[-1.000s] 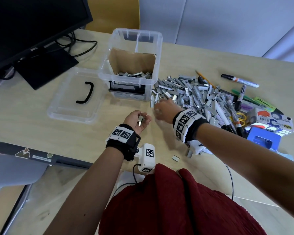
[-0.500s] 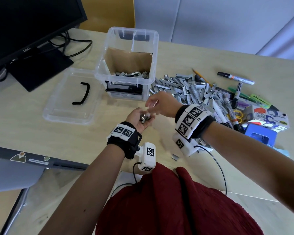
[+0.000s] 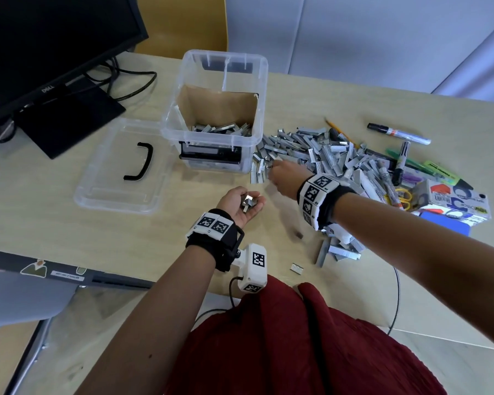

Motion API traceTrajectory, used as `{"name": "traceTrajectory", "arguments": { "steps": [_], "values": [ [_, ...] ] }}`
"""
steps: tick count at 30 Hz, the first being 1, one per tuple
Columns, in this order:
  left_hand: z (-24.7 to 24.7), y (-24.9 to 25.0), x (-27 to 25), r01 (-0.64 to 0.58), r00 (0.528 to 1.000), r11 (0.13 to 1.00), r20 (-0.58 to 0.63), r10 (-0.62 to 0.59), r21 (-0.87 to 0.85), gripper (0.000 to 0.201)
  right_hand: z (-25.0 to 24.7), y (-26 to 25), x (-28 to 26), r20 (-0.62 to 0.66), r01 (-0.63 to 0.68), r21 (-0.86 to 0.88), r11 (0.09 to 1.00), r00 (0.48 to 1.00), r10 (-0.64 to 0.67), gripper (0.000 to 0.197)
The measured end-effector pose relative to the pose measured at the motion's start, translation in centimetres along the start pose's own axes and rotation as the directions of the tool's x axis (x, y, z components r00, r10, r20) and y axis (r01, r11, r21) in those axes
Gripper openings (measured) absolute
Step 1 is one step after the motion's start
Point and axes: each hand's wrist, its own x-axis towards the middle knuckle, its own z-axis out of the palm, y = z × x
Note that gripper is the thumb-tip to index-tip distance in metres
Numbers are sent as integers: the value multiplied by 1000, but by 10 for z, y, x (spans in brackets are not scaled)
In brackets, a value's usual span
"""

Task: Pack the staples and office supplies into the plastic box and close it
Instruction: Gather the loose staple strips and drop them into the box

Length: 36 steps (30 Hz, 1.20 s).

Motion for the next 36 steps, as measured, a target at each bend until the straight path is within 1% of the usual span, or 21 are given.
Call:
{"name": "traceTrajectory", "arguments": {
  "steps": [3,6,8,9,10,11,12,13,14,15,16,18,20,22,23,26,29,31,33,35,36],
  "values": [
    [-1,0,1,-4,1000,1000,-4,4,8,34,3,2,-1,-43,-8,13,1000,999,8,28],
    [-1,0,1,-11,1000,1000,1,11,17,33,2,7,-5,-83,-23,50,998,996,27,27],
    [0,-1,2,-11,1000,1000,1,11,25,31,2,11,-8,-105,-71,123,990,991,84,22],
    [0,-2,2,-10,1000,1000,-2,10,25,29,0,13,-10,-125,-109,205,973,983,136,19],
    [1,-2,3,-9,1000,1000,-3,9,21,27,-3,14,-12,-143,-148,323,935,969,202,17],
    [1,-2,3,-6,1000,1000,2,6,18,26,-7,14,-15,-155,-159,464,872,954,257,14],
    [2,-3,3,0,1000,1000,15,0,21,27,-10,12,-19,-146,-139,593,793,950,275,11],
    [4,-3,3,10,999,999,34,-11,33,31,-14,9,-25,-120,-103,691,716,960,254,11],
    [6,-5,3,22,998,998,56,-25,51,35,-16,6,-30,-84,-79,744,664,974,211,13],
    [9,-6,2,34,996,997,75,-39,70,39,-16,3,-34,-55,-66,764,642,985,165,14],
    [12,-8,0,44,995,996,88,-51,82,41,-16,2,-37,-40,-60,762,645,989,139,13],
    [18,-12,-1,53,995,995,80,-60,90,40,-16,4,-45,-25,-77,733,676,990,140,8],
    [20,-14,0,58,997,991,50,-64,117,38,-14,11,-55,-20,-94,629,772,990,137,10],
    [19,-15,0,85,995,985,37,-92,147,37,-7,15,-69,12,-73,494,866,997,77,14],
    [19,-14,1,100,994,983,27,-105,152,36,-2,14,-75,39,-51,449,892,999,38,15],
    [21,-14,0,108,994,983,10,-111,148,35,16,10,-87,138,0,351,936,989,-51,14],
    [22,-17,-1,113,993,984,16,-116,141,36,26,7,-93,165,78,256,964,979,-123,12],
    [22,-19,-3,115,993,985,10,-117,127,36,30,6,-95,156,105,187,977,978,-135,16],
    [21,-21,-5,106,994,987,-7,-106,120,36,33,8,-94,167,101,128,987,978,-122,20],
    [21,-24,-7,83,996,991,-23,-81,104,35,32,10,-92,135,70,156,985,987,-92,19],
    [21,-26,-8,74,997,993,-26,-72,90,34,28,11,-92,96,40,218,975,993,-62,17]
  ]
}}
